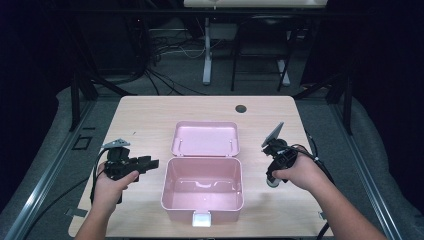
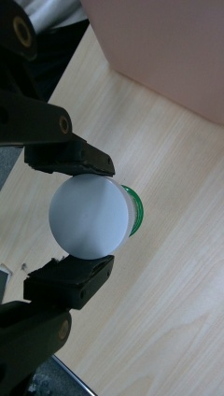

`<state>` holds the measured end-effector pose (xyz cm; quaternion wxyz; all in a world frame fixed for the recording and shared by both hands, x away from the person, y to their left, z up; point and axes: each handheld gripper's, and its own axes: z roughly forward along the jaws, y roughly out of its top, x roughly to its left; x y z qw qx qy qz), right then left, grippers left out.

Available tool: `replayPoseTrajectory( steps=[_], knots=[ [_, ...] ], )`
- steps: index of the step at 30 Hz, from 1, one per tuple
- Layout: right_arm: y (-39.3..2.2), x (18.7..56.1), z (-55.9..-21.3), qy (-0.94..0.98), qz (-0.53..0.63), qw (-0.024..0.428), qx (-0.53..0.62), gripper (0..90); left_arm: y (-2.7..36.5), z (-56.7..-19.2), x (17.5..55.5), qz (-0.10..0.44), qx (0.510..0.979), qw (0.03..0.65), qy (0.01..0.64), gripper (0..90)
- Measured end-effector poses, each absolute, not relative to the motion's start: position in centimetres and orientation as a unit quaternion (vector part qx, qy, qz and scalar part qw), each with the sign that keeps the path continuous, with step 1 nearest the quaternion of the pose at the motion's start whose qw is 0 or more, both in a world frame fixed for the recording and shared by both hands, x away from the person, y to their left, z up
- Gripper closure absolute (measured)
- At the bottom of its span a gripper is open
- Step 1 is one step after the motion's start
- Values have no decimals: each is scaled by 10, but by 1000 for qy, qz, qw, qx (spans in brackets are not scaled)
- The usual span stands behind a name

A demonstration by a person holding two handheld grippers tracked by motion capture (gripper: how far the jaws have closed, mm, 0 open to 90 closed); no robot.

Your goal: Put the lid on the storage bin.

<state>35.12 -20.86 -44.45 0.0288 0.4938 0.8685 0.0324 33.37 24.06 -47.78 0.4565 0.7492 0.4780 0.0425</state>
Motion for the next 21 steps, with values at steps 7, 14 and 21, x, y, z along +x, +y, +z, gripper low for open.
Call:
replayPoseTrajectory(
  steps=[7, 14, 21],
  knots=[
    [-195, 348, -425, 879, 40, 31, 474, 500, 241, -478, 334, 42, 749, 457, 478, 527],
    [-184, 346, -409, 887, 36, 30, 460, 500, 241, -478, 334, 42, 749, 457, 478, 527],
    [-176, 344, -396, 892, 39, 31, 450, 500, 241, -478, 334, 42, 748, 456, 479, 527]
  ],
)
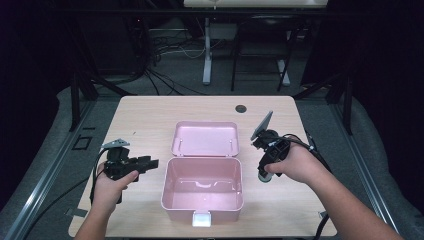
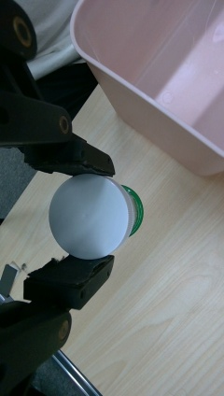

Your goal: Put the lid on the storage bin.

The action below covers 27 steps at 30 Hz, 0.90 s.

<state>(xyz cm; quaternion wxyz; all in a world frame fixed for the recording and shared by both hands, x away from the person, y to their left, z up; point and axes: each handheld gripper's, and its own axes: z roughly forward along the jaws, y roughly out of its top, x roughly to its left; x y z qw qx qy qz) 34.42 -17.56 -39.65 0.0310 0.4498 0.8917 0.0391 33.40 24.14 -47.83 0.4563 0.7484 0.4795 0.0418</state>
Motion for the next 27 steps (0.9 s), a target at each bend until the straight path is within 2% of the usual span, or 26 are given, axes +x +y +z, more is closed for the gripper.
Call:
replayPoseTrajectory(
  steps=[27],
  knots=[
    [-136, 333, -377, 916, 41, 23, 398, 501, 242, -480, 335, 40, 748, 456, 480, 527]
  ],
)
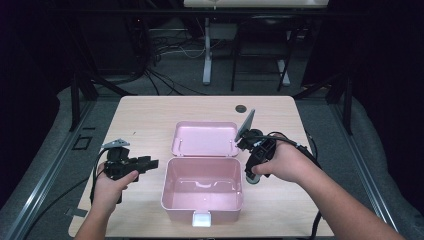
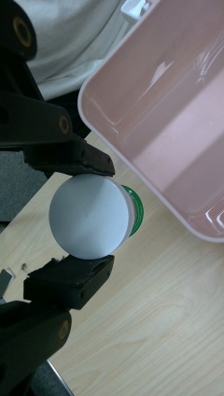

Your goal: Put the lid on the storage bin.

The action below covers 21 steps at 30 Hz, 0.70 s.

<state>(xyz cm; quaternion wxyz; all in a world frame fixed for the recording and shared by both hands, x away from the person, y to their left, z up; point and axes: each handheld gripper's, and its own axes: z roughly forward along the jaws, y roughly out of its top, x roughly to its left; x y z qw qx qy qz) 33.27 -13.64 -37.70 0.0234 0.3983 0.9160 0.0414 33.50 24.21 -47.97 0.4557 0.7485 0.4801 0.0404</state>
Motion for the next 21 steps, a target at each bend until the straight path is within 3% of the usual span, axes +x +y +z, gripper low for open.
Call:
replayPoseTrajectory(
  steps=[21],
  knots=[
    [-97, 326, -374, 938, 46, 25, 343, 501, 243, -481, 336, 37, 748, 455, 482, 527]
  ],
)
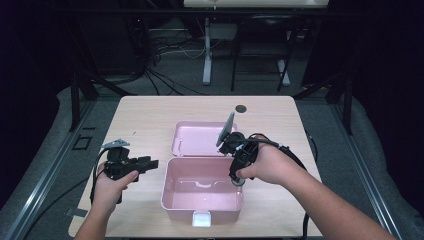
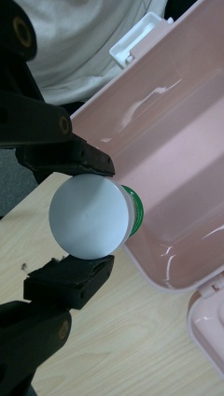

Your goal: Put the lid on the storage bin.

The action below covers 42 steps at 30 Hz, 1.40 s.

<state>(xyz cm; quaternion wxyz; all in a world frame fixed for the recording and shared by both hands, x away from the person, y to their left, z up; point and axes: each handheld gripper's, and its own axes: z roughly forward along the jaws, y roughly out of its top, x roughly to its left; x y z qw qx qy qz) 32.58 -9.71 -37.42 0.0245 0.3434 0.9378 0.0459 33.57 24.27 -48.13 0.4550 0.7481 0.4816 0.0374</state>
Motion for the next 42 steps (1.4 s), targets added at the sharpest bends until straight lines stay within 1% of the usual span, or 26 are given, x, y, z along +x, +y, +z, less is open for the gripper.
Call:
replayPoseTrajectory(
  steps=[14, 22, 33, 42],
  knots=[
    [-82, 329, -378, 945, 49, 20, 323, 501, 244, -482, 336, 36, 748, 455, 482, 527],
    [-76, 329, -381, 950, 55, 26, 307, 502, 244, -482, 337, 36, 747, 455, 483, 526],
    [-76, 333, -387, 951, 62, 20, 302, 502, 245, -483, 337, 36, 747, 454, 484, 526],
    [-78, 335, -389, 955, 65, 23, 288, 502, 245, -484, 337, 36, 747, 453, 485, 526]
  ],
)
